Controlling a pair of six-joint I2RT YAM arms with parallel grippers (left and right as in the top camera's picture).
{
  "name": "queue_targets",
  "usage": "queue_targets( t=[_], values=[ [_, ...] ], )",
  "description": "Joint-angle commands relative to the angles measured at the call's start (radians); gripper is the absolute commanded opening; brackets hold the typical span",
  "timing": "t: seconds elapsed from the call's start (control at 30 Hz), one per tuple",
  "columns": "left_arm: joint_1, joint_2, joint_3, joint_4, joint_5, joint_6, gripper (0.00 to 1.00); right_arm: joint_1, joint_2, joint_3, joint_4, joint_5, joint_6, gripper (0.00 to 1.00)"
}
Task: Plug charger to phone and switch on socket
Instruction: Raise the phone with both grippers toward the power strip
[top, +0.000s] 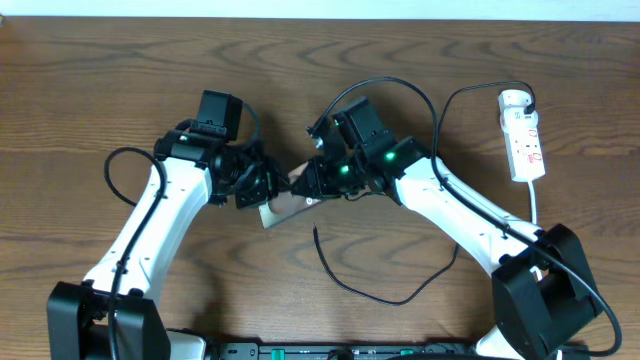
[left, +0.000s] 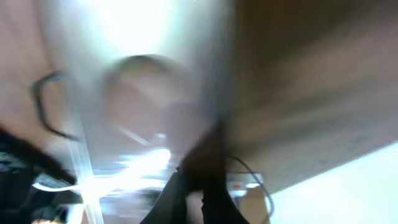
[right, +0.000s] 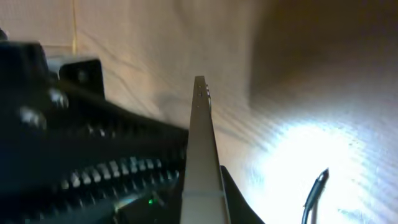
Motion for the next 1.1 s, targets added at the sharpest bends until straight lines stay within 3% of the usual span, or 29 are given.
queue_targets(
  t=[0.0, 0.2, 0.3, 0.37, 0.5, 0.6, 0.87, 1.07],
  values=[
    [-0.009, -0.018, 0.004, -0.008, 0.024, 0.053, 0.24, -0.004, -0.009, 0.023, 0.014, -0.016, 0.005, 0.02],
    [-0.008, -0.018, 0.005, 0.058, 0.047, 0.182, 0.63, -0.076, -0.009, 0.023, 0.013, -0.01, 0.005, 0.02],
    [-0.002, -0.018, 0.005, 0.137, 0.101, 0.259, 0.73, -0.132, -0.009, 0.023, 0.012, 0.001, 0.005, 0.02],
    [0.005, -0.018, 0.005, 0.212, 0.117, 0.348, 0.87, -0.174, -0.009, 0.023, 0.013, 0.019, 0.013, 0.02],
    [0.021, -0.018, 0.005, 0.36, 0.119, 0.609, 0.88, -0.265, -0.009, 0.023, 0.029, 0.034, 0.101, 0.02],
    [0.027, -0.018, 0.004, 0.452, 0.119, 0.712, 0.89, -0.319, -0.009, 0.023, 0.07, 0.023, 0.217, 0.01],
    [0.031, -0.018, -0.018, 0.672, 0.119, 0.784, 0.89, -0.402, -0.009, 0.023, 0.326, -0.083, 0.652, 0.01],
    [0.032, -0.018, -0.058, 0.816, 0.118, 0.784, 0.89, -0.407, 0.027, 0.023, 0.57, -0.211, 0.83, 0.01]
  ],
)
